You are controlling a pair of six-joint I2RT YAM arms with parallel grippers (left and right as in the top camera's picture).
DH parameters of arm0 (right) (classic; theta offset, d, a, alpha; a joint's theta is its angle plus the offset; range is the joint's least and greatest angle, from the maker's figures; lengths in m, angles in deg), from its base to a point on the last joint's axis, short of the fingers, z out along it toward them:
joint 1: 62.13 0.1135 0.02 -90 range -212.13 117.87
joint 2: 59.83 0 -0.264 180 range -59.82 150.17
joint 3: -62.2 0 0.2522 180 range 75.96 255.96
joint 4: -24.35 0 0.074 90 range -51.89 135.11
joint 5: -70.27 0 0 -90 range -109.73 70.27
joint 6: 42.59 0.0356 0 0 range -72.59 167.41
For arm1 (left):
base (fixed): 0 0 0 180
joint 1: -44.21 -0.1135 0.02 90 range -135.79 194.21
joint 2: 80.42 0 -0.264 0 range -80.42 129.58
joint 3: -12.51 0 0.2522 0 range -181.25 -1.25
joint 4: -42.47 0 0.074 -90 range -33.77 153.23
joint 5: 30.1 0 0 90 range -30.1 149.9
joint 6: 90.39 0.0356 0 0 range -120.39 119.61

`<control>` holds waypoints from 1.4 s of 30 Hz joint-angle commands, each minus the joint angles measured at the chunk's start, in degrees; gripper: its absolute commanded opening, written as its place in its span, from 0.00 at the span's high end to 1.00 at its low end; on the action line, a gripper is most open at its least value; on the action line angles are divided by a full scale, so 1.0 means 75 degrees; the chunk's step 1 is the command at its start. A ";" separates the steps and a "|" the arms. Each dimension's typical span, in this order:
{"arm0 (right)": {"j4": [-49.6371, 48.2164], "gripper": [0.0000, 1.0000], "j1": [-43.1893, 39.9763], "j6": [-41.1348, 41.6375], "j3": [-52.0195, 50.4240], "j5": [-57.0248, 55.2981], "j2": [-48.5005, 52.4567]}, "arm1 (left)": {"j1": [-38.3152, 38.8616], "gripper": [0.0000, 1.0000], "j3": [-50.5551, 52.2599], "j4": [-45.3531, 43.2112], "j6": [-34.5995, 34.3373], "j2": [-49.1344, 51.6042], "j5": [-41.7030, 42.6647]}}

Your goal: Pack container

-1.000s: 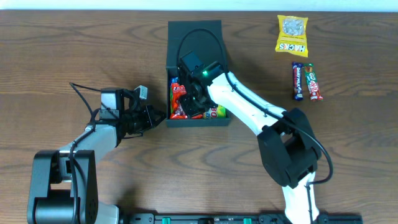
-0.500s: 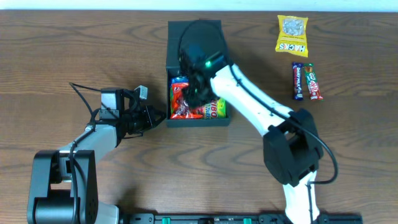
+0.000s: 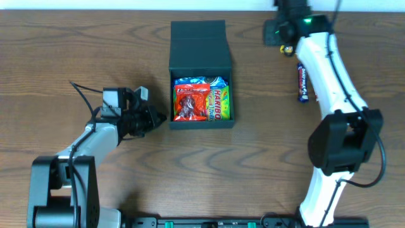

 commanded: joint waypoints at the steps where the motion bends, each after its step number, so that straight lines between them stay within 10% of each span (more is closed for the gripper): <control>1: -0.0583 0.78 -0.0396 -0.0901 0.0093 0.0635 0.0146 | 0.0015 0.94 -0.0863 0.0341 0.0079 -0.0417 -0.0880; 3: -0.1154 0.46 -0.0653 -0.0941 0.0093 0.0656 0.0385 | 0.0017 0.94 -0.1384 0.0781 0.0134 -0.0542 -0.1271; 6: -0.2014 0.27 -0.0973 -0.0938 0.0093 0.0507 0.0898 | 0.0020 0.94 -0.2361 0.1545 0.0443 -0.0592 -0.1585; 12: -0.2943 0.12 -0.1291 -0.0921 0.0096 0.0315 0.1985 | 0.0128 0.94 -0.3867 0.2859 0.1160 -0.0592 -0.2518; 34: -0.4645 0.12 -0.1376 -0.0828 0.0096 -0.0399 0.3488 | 0.0172 0.94 -0.4517 0.3754 0.1778 -0.0592 -0.2868; 42: -0.4584 0.55 -0.1434 0.0344 0.0096 -0.0254 0.3634 | 0.0169 0.94 -0.4523 0.3963 0.1874 -0.0592 -0.2871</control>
